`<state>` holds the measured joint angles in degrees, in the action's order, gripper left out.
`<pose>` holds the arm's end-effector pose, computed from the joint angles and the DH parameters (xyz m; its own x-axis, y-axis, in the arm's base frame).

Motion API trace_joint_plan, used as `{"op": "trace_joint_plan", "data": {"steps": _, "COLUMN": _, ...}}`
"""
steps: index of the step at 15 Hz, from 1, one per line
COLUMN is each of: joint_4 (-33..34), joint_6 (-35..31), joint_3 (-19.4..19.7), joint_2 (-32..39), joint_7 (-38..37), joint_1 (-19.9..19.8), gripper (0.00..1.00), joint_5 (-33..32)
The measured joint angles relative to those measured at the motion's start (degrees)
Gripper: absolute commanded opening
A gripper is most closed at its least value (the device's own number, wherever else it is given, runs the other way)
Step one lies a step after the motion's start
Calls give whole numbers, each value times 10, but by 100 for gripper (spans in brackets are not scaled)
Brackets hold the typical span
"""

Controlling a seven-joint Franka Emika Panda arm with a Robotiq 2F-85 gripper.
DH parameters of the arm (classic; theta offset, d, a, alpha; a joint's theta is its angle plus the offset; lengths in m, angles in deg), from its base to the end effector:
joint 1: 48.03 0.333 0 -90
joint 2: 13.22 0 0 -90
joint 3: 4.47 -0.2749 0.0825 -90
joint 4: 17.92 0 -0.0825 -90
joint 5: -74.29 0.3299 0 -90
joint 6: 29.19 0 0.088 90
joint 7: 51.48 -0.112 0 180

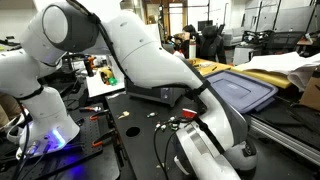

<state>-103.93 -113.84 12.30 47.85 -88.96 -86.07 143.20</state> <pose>0.4051 -0.3592 0.0634 -0.3206 -0.2353 -0.9175 -0.8647 0.4681 0.1821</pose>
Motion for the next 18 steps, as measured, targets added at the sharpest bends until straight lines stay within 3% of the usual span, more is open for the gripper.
{"op": "trace_joint_plan", "data": {"steps": 1, "joint_4": 5, "joint_6": 0, "joint_3": 0, "joint_2": 1, "joint_7": 0, "joint_1": -3, "gripper": 7, "joint_5": 0}}
{"op": "trace_joint_plan", "data": {"steps": 2, "joint_4": 10, "joint_6": 0, "joint_3": 0, "joint_2": 2, "joint_7": 0, "joint_1": -6, "gripper": 14, "joint_5": 0}}
{"op": "trace_joint_plan", "data": {"steps": 3, "joint_4": 13, "joint_6": 0, "joint_3": 0, "joint_2": 2, "joint_7": 0, "joint_1": -9, "gripper": 47, "joint_5": 0}}
{"op": "trace_joint_plan", "data": {"steps": 6, "joint_4": 23, "joint_6": 0, "joint_3": 0, "joint_2": 2, "joint_7": 0, "joint_1": -14, "gripper": 61, "joint_5": 0}}
{"op": "trace_joint_plan", "data": {"steps": 11, "joint_4": 35, "joint_6": 0, "joint_3": 0, "joint_2": 2, "joint_7": 1, "joint_1": -19, "gripper": 98, "joint_5": 0}}
{"op": "trace_joint_plan", "data": {"steps": 18, "joint_4": 42, "joint_6": -1, "joint_3": 2, "joint_2": -3, "joint_7": 16, "joint_1": -19, "gripper": 100, "joint_5": -3}}
